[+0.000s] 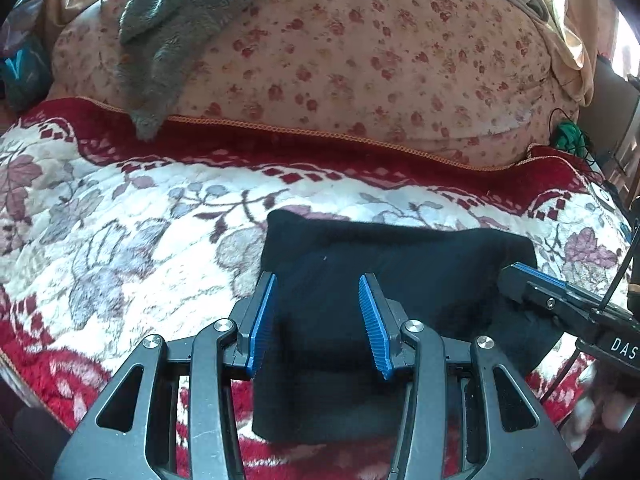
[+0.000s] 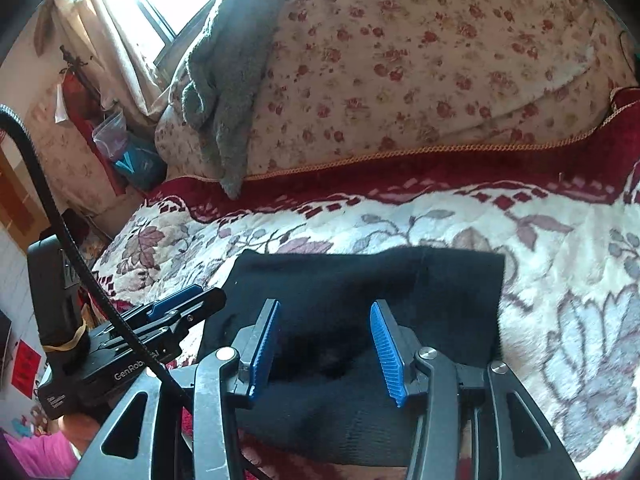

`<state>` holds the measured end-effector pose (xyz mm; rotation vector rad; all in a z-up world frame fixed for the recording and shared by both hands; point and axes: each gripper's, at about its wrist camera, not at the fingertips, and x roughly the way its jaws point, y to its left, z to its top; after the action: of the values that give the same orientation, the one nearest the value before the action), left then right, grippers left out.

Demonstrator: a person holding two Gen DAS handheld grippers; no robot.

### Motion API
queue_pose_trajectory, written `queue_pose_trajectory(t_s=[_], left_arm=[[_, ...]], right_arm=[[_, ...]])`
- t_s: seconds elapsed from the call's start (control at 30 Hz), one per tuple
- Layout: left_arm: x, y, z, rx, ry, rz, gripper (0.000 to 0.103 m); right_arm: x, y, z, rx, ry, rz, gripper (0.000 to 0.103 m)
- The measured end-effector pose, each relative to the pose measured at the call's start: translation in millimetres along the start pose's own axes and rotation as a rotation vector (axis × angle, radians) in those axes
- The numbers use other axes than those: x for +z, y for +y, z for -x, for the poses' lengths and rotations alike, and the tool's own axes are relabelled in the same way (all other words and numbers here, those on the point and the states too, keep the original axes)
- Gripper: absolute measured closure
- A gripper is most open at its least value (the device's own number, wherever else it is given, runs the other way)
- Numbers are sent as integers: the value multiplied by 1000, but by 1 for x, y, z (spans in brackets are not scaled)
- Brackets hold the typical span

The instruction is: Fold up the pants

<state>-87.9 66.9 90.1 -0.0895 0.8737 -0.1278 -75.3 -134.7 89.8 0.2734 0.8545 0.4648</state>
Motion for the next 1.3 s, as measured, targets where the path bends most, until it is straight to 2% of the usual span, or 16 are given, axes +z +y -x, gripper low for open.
queue_pose_trajectory(t_s=[0.47,0.63,0.8,0.9,0.97,1.13,1.17,1.3], left_arm=[[-8,-2,5,26,-9,-3,61],[-8,6,5,35,-10,1,61],[-10,29,-3,-5,28,41,60],[-12,45,-8,-49,47,76,38],[-14,57,-11,-90,60,116,37],[-14,62,-23,-168,94,140,36],[-14,61,-25,-184,94,136,36],[-12,53,-42,-258,122,134,32]], right_arm=[[-2,1,1,-15,4,9,57],[0,-14,9,-55,-8,-18,45],[0,-51,18,-96,-6,-84,32],[-5,-79,17,-60,30,-158,31],[-10,-92,13,-25,54,-197,31],[-25,-120,-4,180,81,-349,28],[-27,-122,-7,220,78,-365,28],[-28,-115,-16,290,89,-357,24]])
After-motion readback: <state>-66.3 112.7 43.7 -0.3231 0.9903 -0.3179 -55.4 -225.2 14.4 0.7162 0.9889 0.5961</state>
